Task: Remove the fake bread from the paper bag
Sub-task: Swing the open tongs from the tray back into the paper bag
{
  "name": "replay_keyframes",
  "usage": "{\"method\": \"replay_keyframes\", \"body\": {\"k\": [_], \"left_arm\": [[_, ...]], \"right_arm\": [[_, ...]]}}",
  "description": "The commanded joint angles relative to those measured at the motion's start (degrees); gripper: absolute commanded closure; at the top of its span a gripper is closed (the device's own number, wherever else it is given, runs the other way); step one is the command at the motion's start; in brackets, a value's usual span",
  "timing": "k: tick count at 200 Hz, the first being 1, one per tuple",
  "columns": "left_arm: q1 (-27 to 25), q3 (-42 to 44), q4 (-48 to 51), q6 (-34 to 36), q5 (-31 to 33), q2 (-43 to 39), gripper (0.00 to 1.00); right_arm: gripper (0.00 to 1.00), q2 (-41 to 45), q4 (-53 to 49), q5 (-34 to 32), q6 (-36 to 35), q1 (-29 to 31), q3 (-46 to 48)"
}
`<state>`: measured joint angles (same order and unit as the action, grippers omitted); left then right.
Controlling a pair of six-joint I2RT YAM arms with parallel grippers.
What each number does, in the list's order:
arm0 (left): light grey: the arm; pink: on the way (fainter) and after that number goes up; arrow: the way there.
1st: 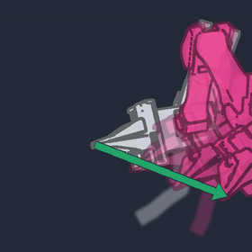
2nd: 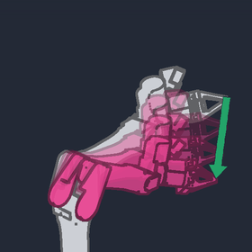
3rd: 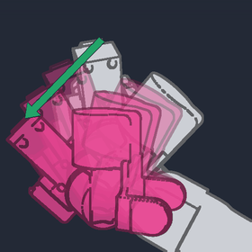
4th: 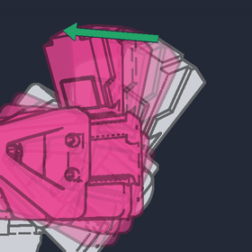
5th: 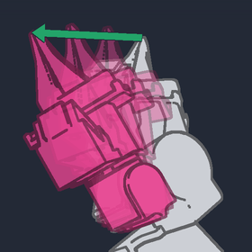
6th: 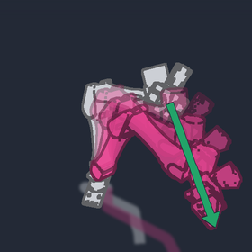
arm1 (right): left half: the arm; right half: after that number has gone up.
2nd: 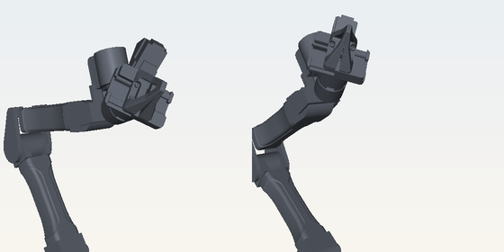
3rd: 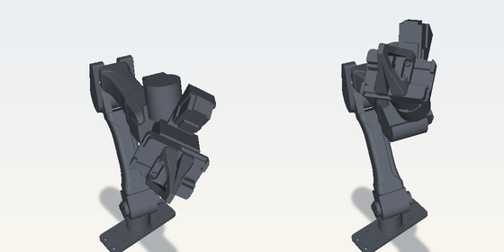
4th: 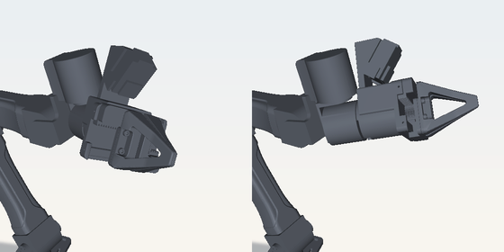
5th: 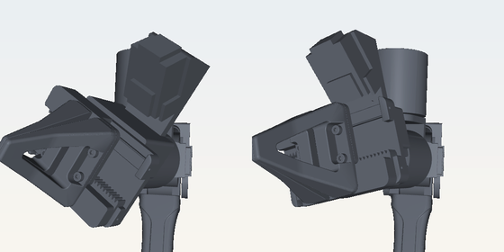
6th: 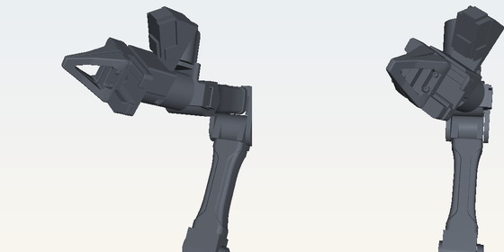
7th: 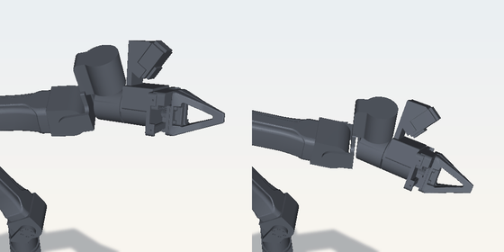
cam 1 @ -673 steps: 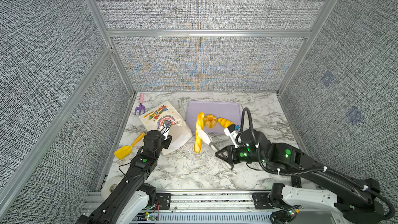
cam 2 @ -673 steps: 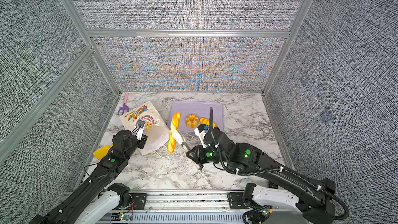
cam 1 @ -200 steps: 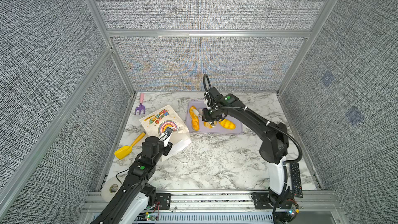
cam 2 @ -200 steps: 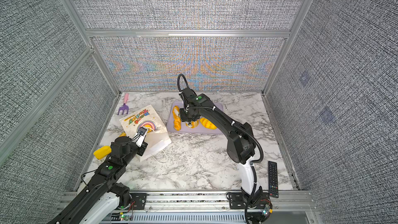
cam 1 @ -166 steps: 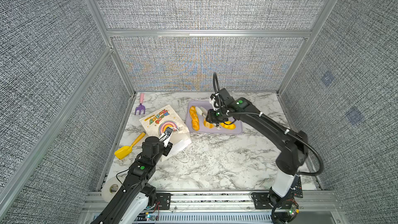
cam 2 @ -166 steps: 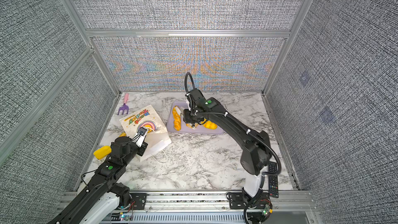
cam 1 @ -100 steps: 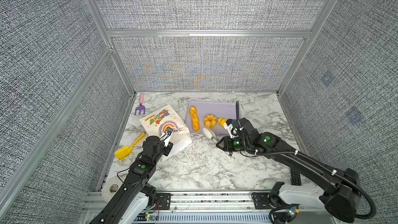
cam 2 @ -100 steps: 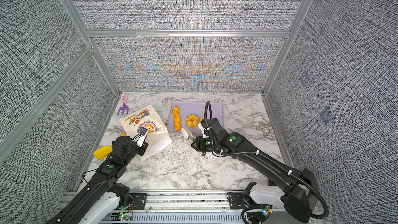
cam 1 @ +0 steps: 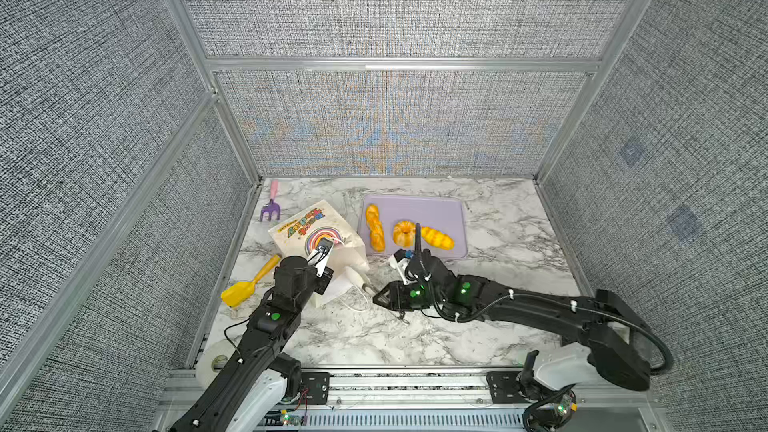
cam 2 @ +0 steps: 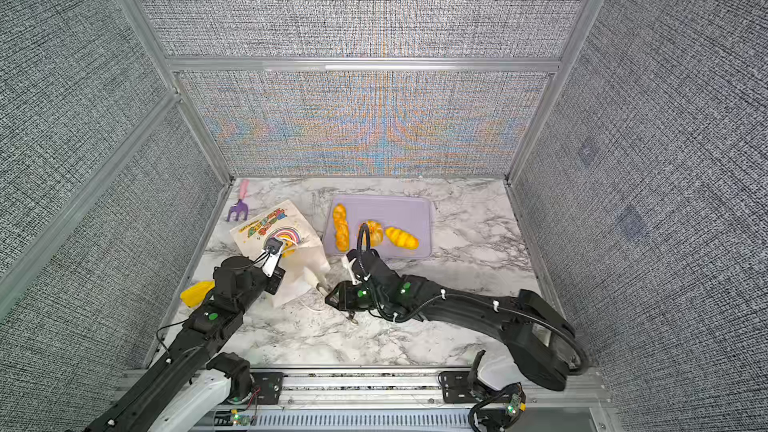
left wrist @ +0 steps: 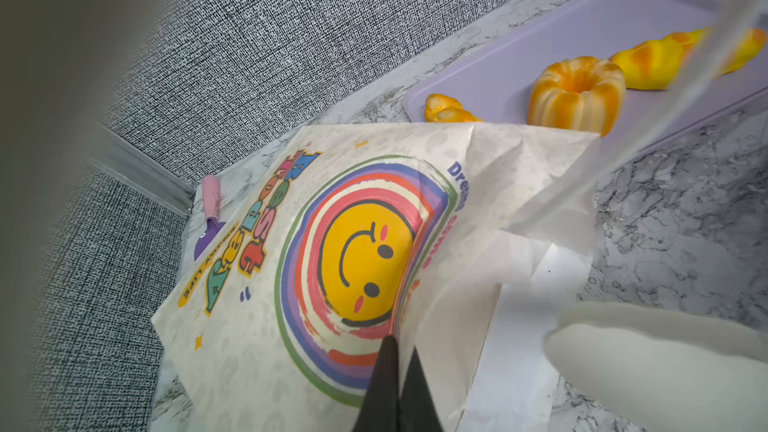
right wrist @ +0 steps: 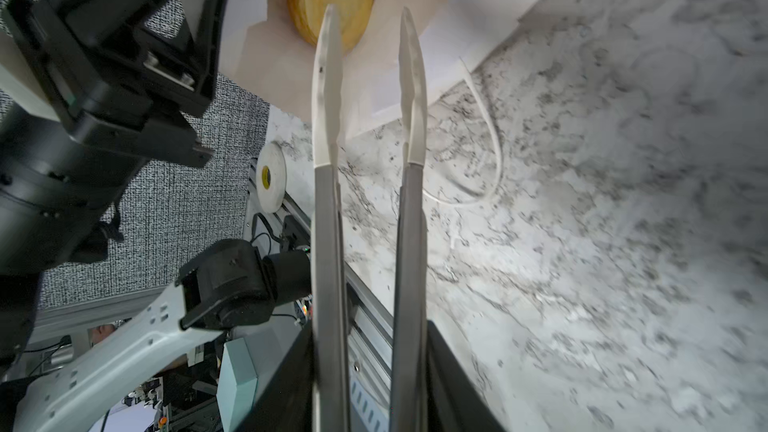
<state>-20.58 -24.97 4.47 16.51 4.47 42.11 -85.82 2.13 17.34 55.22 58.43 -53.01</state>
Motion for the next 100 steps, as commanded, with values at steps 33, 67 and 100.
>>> {"method": "replay_keyframes", "body": {"k": [33, 67, 100], "left_arm": [[0.03, -0.25, 0.63, 0.36, 1.76, -0.62, 1.0], [0.04, 0.18, -0.62, 0.24, 3.0, -0.68, 1.0], [0.04, 0.36, -1.57, -0.3, 2.74, 0.29, 1.0]], "right_arm": [[0.6, -9.2, 14.33, 2.38, 2.51, -1.23, -5.59], [0.6, -13.33, 16.1, 4.47, 5.61, -1.13, -7.02], [0.59, -16.7, 18.1, 7.22, 7.75, -0.72, -8.19]]}}
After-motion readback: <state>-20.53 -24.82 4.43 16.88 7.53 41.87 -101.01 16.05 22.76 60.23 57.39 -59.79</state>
